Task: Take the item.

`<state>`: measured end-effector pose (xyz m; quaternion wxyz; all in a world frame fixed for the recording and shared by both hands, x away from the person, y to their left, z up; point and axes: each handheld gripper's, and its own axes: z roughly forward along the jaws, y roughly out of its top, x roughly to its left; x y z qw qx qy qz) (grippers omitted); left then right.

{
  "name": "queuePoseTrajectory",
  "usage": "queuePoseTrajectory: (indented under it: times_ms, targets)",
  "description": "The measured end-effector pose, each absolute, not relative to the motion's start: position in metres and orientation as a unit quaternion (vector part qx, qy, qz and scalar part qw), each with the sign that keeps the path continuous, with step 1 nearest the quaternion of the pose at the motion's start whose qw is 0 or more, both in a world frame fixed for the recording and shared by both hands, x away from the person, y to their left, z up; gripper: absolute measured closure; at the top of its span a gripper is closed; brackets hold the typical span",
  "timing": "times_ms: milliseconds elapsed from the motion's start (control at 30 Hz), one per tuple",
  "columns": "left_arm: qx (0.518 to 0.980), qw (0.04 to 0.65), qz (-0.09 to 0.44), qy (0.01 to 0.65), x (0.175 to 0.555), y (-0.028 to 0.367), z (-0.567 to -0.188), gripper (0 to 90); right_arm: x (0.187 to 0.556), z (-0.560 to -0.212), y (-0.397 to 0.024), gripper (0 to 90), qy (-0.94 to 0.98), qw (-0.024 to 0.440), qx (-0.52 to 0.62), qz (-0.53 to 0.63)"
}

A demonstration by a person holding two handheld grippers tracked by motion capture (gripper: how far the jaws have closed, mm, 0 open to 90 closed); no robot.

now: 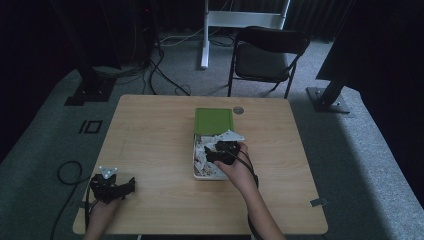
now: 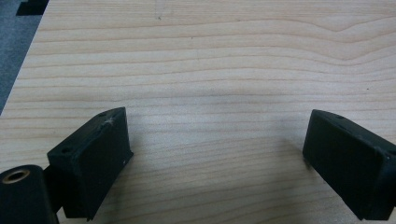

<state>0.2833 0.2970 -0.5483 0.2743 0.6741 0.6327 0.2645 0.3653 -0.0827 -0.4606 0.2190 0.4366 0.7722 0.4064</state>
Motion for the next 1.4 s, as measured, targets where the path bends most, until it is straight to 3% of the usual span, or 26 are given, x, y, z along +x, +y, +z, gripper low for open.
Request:
queuePoseTrajectory:
  times_ms: [633,1133,1400]
  targets:
    - [0.674,0.274,0.264,0.633,0.283,0.297,-0.548,8.3,0.376,-0.469,-0.074,30.9,0.814,0.222,0.418,0.338]
    - [0.674,0.274,0.264,0.633,0.283,0.297,-0.548,8.3,0.372,-0.456,-0.082,62.5,0.836,0.204,0.378,0.342]
    - [0.673,0.275,0.265,0.633,0.283,0.297,-0.548,8.3,0.369,-0.451,-0.09,67.7,0.829,0.19,0.376,0.368]
